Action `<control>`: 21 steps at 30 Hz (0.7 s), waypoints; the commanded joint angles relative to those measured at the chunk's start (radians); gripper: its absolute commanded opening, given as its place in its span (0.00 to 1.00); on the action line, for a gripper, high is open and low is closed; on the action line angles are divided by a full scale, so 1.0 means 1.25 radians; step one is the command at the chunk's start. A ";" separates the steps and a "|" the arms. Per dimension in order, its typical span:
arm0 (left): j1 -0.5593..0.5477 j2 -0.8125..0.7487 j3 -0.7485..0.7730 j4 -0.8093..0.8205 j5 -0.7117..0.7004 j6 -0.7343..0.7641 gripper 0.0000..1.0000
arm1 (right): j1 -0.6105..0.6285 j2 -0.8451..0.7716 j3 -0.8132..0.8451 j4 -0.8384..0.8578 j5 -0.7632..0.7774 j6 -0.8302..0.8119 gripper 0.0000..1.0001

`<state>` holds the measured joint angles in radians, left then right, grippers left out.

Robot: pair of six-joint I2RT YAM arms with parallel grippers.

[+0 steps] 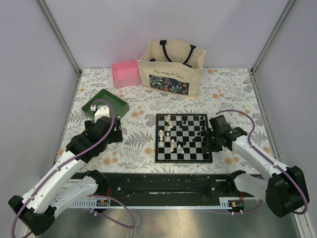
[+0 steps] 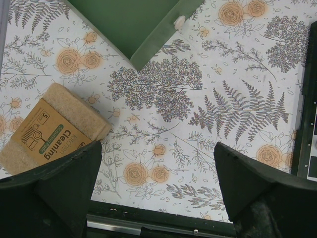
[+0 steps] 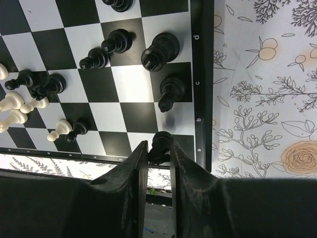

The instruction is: Set up the chess pieces on the board

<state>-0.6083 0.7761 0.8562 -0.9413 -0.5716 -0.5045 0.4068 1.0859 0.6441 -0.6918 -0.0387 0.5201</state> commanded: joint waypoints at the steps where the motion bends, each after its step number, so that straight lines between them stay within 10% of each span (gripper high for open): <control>1: 0.003 0.000 0.023 0.028 0.003 0.010 0.99 | -0.016 0.021 0.010 0.029 -0.013 -0.020 0.25; 21: 0.003 -0.001 0.023 0.029 0.002 0.010 0.99 | -0.048 0.060 0.005 0.053 -0.007 -0.026 0.25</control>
<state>-0.6083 0.7761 0.8562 -0.9409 -0.5716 -0.5045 0.3580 1.1553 0.6441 -0.6540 -0.0463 0.5018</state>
